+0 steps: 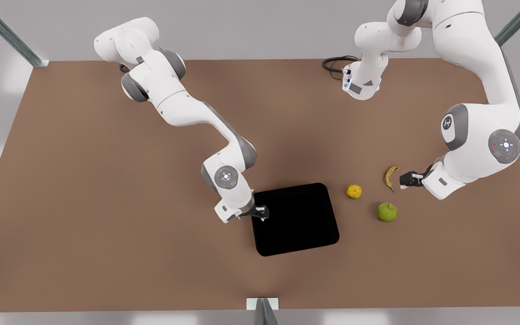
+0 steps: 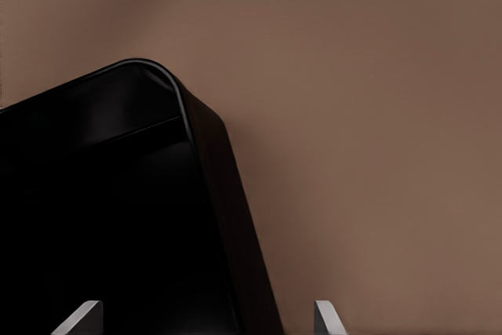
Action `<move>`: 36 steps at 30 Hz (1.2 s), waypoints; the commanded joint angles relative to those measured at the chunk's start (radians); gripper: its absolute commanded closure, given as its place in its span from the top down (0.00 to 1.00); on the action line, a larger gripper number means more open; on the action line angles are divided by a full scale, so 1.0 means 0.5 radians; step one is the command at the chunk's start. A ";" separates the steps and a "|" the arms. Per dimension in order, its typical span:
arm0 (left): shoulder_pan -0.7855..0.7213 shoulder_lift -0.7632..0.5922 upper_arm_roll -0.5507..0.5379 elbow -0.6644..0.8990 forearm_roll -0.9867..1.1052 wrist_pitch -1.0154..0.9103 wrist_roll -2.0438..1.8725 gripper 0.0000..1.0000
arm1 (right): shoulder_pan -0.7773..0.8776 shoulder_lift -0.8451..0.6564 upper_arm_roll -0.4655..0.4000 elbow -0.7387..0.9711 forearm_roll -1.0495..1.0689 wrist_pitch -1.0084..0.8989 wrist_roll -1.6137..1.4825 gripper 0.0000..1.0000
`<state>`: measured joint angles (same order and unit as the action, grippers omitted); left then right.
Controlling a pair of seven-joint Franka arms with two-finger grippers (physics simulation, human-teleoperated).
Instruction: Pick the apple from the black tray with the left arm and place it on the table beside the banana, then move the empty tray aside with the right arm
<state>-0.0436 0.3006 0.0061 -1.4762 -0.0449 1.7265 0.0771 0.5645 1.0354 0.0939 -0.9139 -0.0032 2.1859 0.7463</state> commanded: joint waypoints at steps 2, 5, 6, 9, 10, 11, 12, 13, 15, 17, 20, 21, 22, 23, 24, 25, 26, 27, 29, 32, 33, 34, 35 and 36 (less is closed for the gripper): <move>0.001 -0.003 0.000 0.001 0.004 -0.057 0.122 1.00 | 0.012 0.028 0.006 -0.001 -0.018 0.055 -0.180 0.99; 0.001 0.000 0.000 0.001 0.004 -0.057 0.119 1.00 | 0.015 0.058 -0.059 0.002 -0.034 0.064 -0.256 0.97; 0.001 0.000 0.000 0.001 0.007 -0.057 0.122 1.00 | 0.018 0.064 -0.062 0.002 -0.034 0.120 -0.262 0.96; -0.002 0.000 0.000 0.001 0.007 -0.057 0.119 1.00 | 0.025 0.117 -0.071 0.002 -0.089 0.190 -0.284 0.94; -0.002 0.000 0.000 0.001 0.007 -0.057 0.119 1.00 | 0.043 0.120 -0.065 0.002 -0.089 0.193 -0.284 0.94; -0.002 0.000 0.000 0.001 0.007 -0.057 0.119 1.00 | 0.046 0.129 -0.056 0.002 -0.092 0.218 -0.287 0.94; 0.001 0.000 0.000 0.001 0.007 -0.057 0.119 1.00 | 0.046 0.138 -0.050 0.002 -0.092 0.224 -0.308 0.91; 0.001 0.000 0.000 0.001 0.007 -0.057 0.119 1.00 | 0.058 0.138 -0.053 0.002 -0.092 0.224 -0.342 0.85; 0.001 0.000 0.000 0.001 0.007 -0.057 0.119 1.00 | 0.061 0.147 -0.050 0.002 -0.092 0.224 -0.379 0.70; 0.001 0.000 0.000 0.001 0.007 -0.057 0.119 1.00 | 0.058 0.163 -0.053 0.002 -0.092 0.233 -0.403 0.62; 0.001 0.000 0.000 0.001 0.007 -0.057 0.119 1.00 | 0.058 0.178 -0.056 -0.001 -0.092 0.292 -0.443 0.46; 0.001 0.000 0.000 0.001 0.007 -0.057 0.119 1.00 | 0.055 0.178 -0.056 -0.001 -0.089 0.292 -0.468 0.39; 0.001 0.000 0.000 0.001 0.007 -0.060 0.119 1.00 | 0.055 0.175 -0.059 -0.001 -0.092 0.292 -0.517 0.27; 0.001 0.000 0.000 0.001 0.007 -0.060 0.119 1.00 | 0.052 0.175 -0.062 -0.001 -0.089 0.292 -0.542 0.17; -0.002 0.000 0.000 0.001 0.007 -0.057 0.119 1.00 | 0.046 0.175 -0.062 -0.001 -0.089 0.289 -0.542 0.16; -0.002 0.000 0.000 0.001 0.007 -0.057 0.119 1.00 | 0.046 0.172 -0.059 -0.001 -0.089 0.288 -0.542 0.15; 0.001 0.000 0.000 0.001 0.007 -0.057 0.119 1.00 | 0.046 0.172 -0.065 -0.001 -0.089 0.270 -0.542 0.14; -0.002 0.000 0.000 0.001 0.007 -0.057 0.119 1.00 | 0.046 0.166 -0.065 -0.001 -0.089 0.258 -0.542 0.13; -0.002 0.000 0.000 0.001 0.007 -0.057 0.119 1.00 | 0.052 0.117 -0.059 -0.001 -0.086 0.181 -0.551 0.13; -0.002 0.000 0.000 0.001 0.007 -0.057 0.119 1.00 | 0.015 -0.052 -0.053 -0.001 -0.083 -0.095 -0.722 0.13; -0.002 0.000 0.000 0.001 0.007 -0.057 0.119 1.00 | 0.012 -0.141 -0.059 -0.001 -0.076 -0.211 -0.808 0.12; -0.002 0.000 0.000 0.001 0.007 -0.057 0.119 1.00 | 0.000 -0.181 -0.062 -0.001 -0.070 -0.318 -0.839 0.12; -0.002 0.000 0.000 0.001 0.007 -0.057 0.119 1.00 | -0.046 -0.269 -0.047 -0.004 -0.070 -0.463 -0.903 0.12; -0.002 0.003 0.000 0.001 0.007 -0.057 0.119 1.00 | -0.101 -0.343 -0.028 -0.004 -0.070 -0.631 -1.014 0.12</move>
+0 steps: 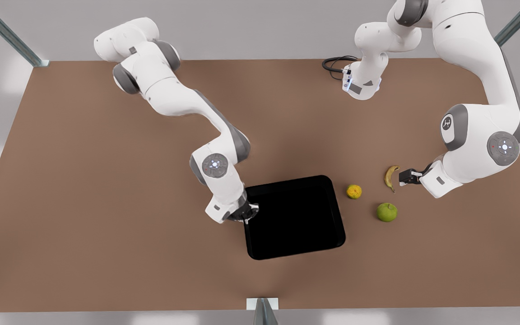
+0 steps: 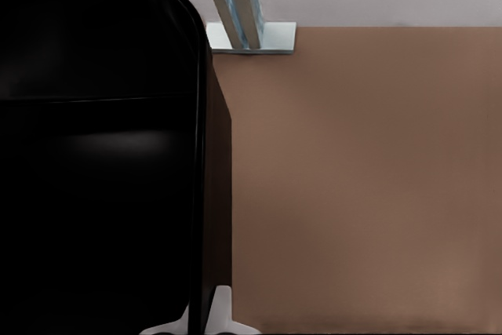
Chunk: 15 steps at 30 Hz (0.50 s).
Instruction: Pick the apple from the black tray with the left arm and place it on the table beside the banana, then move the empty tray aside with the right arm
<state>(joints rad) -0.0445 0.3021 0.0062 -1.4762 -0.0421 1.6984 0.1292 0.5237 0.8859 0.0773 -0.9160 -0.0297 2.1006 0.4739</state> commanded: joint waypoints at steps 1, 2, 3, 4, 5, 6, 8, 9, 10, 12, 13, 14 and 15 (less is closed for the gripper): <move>0.000 -0.003 0.000 0.001 0.001 -0.001 0.015 1.00 | -0.078 -0.118 0.017 0.000 -0.017 -0.639 -0.610 0.12; 0.000 -0.003 0.000 0.001 0.001 -0.001 0.015 1.00 | -0.127 -0.176 0.017 0.000 -0.017 -0.765 -0.748 0.12; 0.000 -0.003 0.000 0.001 0.001 -0.001 0.015 1.00 | -0.188 -0.232 0.017 0.003 -0.017 -0.882 -0.917 0.12; 0.000 -0.003 0.000 0.001 0.001 -0.001 0.015 1.00 | -0.228 -0.278 0.014 0.000 -0.014 -0.964 -1.052 0.12; 0.000 -0.003 0.000 0.001 0.001 -0.001 0.015 1.00 | -0.308 -0.318 0.017 0.003 -0.014 -1.063 -1.168 0.12; 0.000 -0.003 0.000 0.001 0.001 -0.001 0.015 1.00 | -0.363 -0.367 0.005 0.000 -0.014 -1.124 -1.331 0.12; 0.000 -0.003 0.000 0.001 0.001 -0.001 0.015 1.00 | -0.526 -0.425 -0.026 0.000 -0.020 -1.250 -1.702 0.12; 0.000 -0.003 0.000 0.001 0.001 -0.001 0.015 1.00 | -0.605 -0.443 -0.032 0.000 -0.023 -1.287 -1.840 0.13; 0.000 -0.003 0.000 0.001 -0.002 -0.001 0.008 1.00 | -0.688 -0.468 -0.059 0.000 -0.027 -1.314 -2.009 0.13; -0.031 -0.003 -0.012 0.004 -0.020 -0.004 -0.185 1.00 | -0.796 -0.505 -0.127 0.000 -0.030 -1.357 -2.264 0.12; -0.031 -0.040 -0.009 0.004 -0.008 -0.034 -0.191 1.00 | -0.796 -0.511 -0.240 0.000 -0.020 -1.379 -2.344 0.13; -0.031 -0.070 -0.012 0.004 -0.008 -0.099 -0.200 1.00 | -0.799 -0.511 -0.314 0.000 -0.014 -1.388 -2.414 0.13; -0.031 -0.107 -0.009 0.004 -0.002 -0.154 -0.222 1.00 | -0.817 -0.511 -0.366 0.000 -0.008 -1.388 -2.451 0.13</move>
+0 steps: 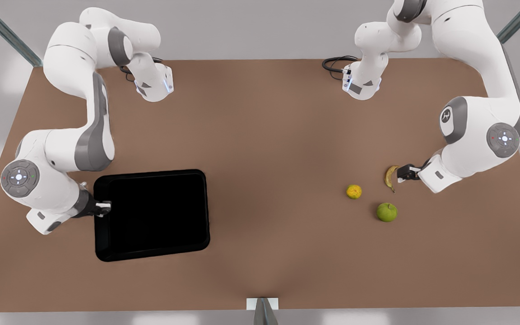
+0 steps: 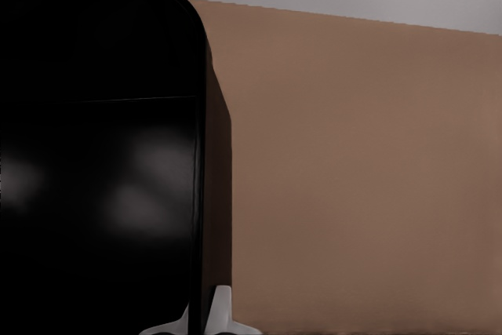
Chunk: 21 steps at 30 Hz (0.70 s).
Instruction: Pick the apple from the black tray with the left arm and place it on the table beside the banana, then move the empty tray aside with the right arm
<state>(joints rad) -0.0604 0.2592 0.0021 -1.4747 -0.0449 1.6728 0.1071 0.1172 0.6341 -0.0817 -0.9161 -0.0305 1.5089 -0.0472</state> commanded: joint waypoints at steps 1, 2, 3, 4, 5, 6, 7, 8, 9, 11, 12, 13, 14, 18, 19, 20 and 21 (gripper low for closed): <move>0.004 -0.043 0.008 0.001 0.022 -0.143 -0.174 1.00 | -0.029 -0.001 -0.060 0.001 -0.006 -0.198 -1.449 0.13; 0.026 -0.049 0.026 0.001 0.013 -0.247 -0.125 1.00 | -0.047 0.002 -0.097 -0.005 -0.006 -0.192 -1.464 0.13; 0.029 -0.046 0.023 0.001 0.025 -0.247 -0.049 1.00 | -0.056 0.008 -0.128 -0.012 -0.003 -0.192 -1.458 0.14; 0.023 -0.040 0.008 0.004 0.032 -0.210 -0.039 1.00 | -0.060 0.054 -0.183 -0.018 -0.003 -0.186 -1.449 0.14; 0.029 -0.037 0.017 0.025 0.016 -0.198 -0.033 1.00 | -0.063 0.088 -0.192 -0.021 0.003 -0.180 -1.433 0.14; 0.035 -0.021 0.017 0.056 0.022 -0.198 -0.030 1.00 | -0.060 0.140 -0.254 -0.024 0.064 -0.122 -1.427 0.13; 0.017 -0.012 0.008 0.081 0.032 -0.198 -0.030 1.00 | -0.063 0.186 -0.287 -0.045 0.104 -0.042 -1.433 0.14; 0.029 -0.006 0.011 0.087 0.025 -0.198 0.016 1.00 | -0.063 0.226 -0.315 -0.048 0.104 0.010 -1.430 0.14; 0.029 -0.003 0.014 0.087 0.032 -0.198 0.031 1.00 | -0.063 0.263 -0.327 -0.051 0.107 0.059 -1.430 0.14; 0.029 -0.003 0.014 0.087 0.035 -0.198 0.031 1.00 | -0.099 0.321 -0.330 -0.051 0.110 0.118 -1.437 0.15; 0.029 -0.003 0.014 0.084 0.035 -0.198 0.028 1.00 | -0.099 0.342 -0.327 -0.051 0.113 0.121 -1.430 0.16; 0.029 -0.003 0.014 0.087 0.035 -0.198 0.028 1.00 | -0.099 0.358 -0.327 -0.051 0.132 0.127 -1.427 0.23; 0.029 -0.003 0.014 0.087 0.035 -0.198 0.028 1.00 | -0.099 0.367 -0.330 -0.051 0.129 0.127 -1.397 0.34; 0.029 -0.003 0.014 0.087 0.038 -0.198 0.025 1.00 | -0.099 0.379 -0.330 -0.051 0.175 0.121 -1.298 0.94; 0.032 -0.003 0.014 0.087 0.035 -0.198 0.025 1.00 | -0.099 0.373 -0.334 -0.051 0.181 0.121 -1.301 1.00; 0.029 -0.003 0.014 0.084 0.038 -0.201 0.022 1.00 | -0.102 0.333 -0.334 -0.048 0.291 0.096 -1.259 1.00; 0.029 -0.003 0.014 0.087 0.035 -0.201 0.022 1.00 | -0.102 0.284 -0.315 -0.048 0.349 0.090 -1.198 1.00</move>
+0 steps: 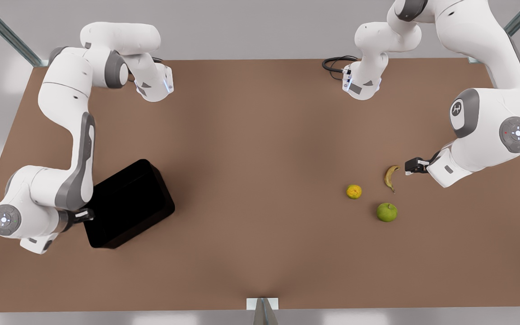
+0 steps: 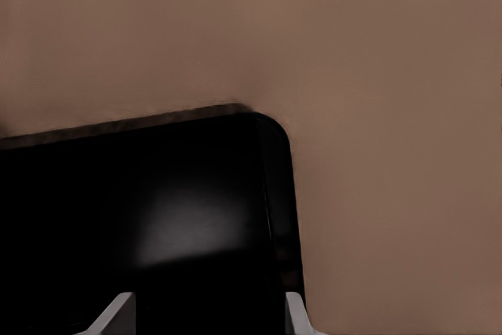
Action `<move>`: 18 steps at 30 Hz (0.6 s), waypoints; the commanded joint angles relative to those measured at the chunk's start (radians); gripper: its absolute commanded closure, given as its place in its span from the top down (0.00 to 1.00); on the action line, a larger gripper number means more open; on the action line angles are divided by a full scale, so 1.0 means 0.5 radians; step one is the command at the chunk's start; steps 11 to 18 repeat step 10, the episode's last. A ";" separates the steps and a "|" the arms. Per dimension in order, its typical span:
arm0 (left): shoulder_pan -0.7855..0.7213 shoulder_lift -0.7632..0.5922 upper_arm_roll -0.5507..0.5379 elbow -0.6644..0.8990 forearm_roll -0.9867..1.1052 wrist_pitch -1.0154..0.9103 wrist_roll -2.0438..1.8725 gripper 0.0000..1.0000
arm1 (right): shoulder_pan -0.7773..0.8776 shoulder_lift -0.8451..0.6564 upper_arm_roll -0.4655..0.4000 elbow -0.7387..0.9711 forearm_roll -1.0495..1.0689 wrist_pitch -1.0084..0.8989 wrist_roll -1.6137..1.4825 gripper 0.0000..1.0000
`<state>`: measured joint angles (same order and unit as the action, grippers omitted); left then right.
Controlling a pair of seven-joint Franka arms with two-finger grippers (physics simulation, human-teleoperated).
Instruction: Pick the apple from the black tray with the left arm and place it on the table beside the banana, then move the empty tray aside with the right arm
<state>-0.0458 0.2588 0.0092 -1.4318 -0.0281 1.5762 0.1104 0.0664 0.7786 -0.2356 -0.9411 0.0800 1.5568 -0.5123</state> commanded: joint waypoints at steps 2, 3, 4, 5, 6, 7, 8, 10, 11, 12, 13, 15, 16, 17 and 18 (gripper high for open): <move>0.003 -0.002 0.000 0.001 0.004 -0.008 0.015 1.00 | -0.013 -0.262 0.262 0.005 0.125 -0.085 0.092 1.00; 0.003 -0.002 0.000 0.001 0.004 -0.008 0.018 1.00 | -0.016 -0.364 0.388 0.008 0.073 -0.156 0.257 1.00; 0.003 -0.002 0.000 0.001 0.004 -0.008 0.015 1.00 | -0.105 -0.453 0.667 0.008 -0.150 -0.181 0.423 1.00; 0.003 0.001 0.000 0.001 0.004 -0.008 0.015 1.00 | -0.228 -0.505 0.999 0.008 -0.408 -0.184 0.570 1.00; 0.000 0.001 0.000 0.001 0.004 -0.008 0.015 1.00 | -0.225 -0.514 1.023 0.008 -0.476 -0.245 0.635 1.00; 0.003 0.004 0.000 0.001 0.004 -0.008 0.015 1.00 | -0.222 -0.514 1.023 0.008 -0.479 -0.254 0.681 1.00; 0.000 0.001 0.000 0.001 0.004 -0.008 0.015 1.00 | -0.222 -0.514 1.023 0.008 -0.485 -0.279 0.745 1.00; 0.000 0.004 0.000 0.001 0.004 -0.008 0.018 1.00 | -0.225 -0.514 1.017 0.008 -0.485 -0.322 0.764 1.00; 0.000 0.004 0.000 0.001 0.004 -0.008 0.018 1.00 | -0.225 -0.514 1.017 0.008 -0.485 -0.322 0.764 1.00; 0.000 0.004 0.000 0.001 0.004 -0.008 0.018 1.00 | -0.225 -0.514 1.017 0.008 -0.485 -0.322 0.764 1.00; 0.000 0.004 0.000 0.001 0.004 -0.008 0.018 1.00 | -0.225 -0.514 1.017 0.008 -0.485 -0.322 0.764 1.00; 0.000 0.004 0.000 0.001 0.004 -0.008 0.018 1.00 | -0.225 -0.514 1.017 0.008 -0.485 -0.322 0.764 1.00; 0.000 0.004 0.000 0.001 0.004 -0.008 0.018 1.00 | -0.225 -0.514 1.017 0.008 -0.485 -0.322 0.764 1.00; 0.000 0.004 0.000 0.001 0.004 -0.008 0.018 1.00 | -0.225 -0.514 1.017 0.008 -0.485 -0.322 0.764 1.00; 0.000 0.004 0.000 0.001 0.004 -0.008 0.018 1.00 | -0.225 -0.514 1.017 0.008 -0.485 -0.322 0.764 1.00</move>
